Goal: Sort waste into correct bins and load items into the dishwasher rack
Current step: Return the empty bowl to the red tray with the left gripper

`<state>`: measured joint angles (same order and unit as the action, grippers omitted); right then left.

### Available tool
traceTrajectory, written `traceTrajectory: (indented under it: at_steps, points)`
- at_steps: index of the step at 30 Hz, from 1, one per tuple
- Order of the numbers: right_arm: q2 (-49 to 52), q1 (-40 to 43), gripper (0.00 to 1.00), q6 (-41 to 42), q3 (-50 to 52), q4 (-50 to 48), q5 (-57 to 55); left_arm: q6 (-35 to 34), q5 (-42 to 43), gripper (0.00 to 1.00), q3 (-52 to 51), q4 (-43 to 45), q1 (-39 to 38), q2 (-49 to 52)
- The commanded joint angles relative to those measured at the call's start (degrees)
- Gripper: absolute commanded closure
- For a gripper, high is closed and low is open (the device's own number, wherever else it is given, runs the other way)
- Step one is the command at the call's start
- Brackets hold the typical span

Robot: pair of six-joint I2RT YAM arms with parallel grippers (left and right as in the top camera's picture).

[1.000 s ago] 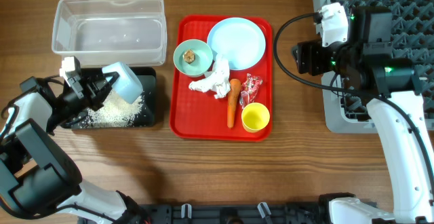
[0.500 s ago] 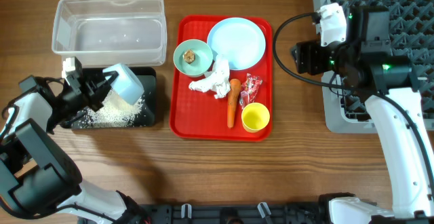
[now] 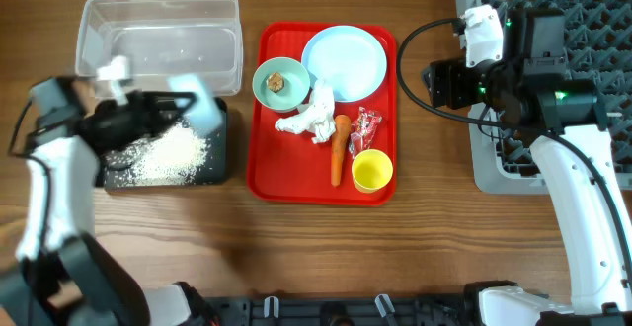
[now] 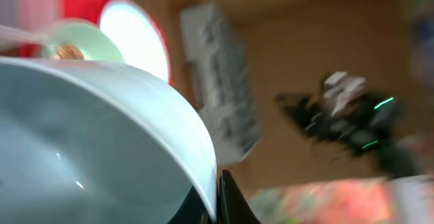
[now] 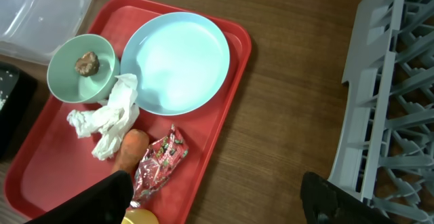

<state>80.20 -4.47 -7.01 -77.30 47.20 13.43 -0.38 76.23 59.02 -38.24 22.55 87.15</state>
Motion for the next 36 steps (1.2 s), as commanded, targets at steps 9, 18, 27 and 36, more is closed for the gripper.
traceTrajectory:
  at_steps: [9,18,27,36]
  points:
    - [0.35,-0.07,0.16,-0.35,-1.01,-0.04,-0.55,-15.89,-68.91,0.96,1.31,-3.26,-43.17,-6.29]
    - [0.35,-0.09,0.15,-0.33,-1.01,0.09,-0.55,-16.94,-77.02,0.96,1.31,1.09,-56.78,7.74]
    - [0.35,-0.09,0.15,-0.33,-1.01,0.24,-0.52,-16.79,-77.29,0.75,1.31,2.29,-57.96,13.18]
    - [0.35,-0.07,0.14,-0.35,-1.01,0.22,-0.55,-16.74,-77.22,0.38,6.12,0.87,-57.96,13.03]
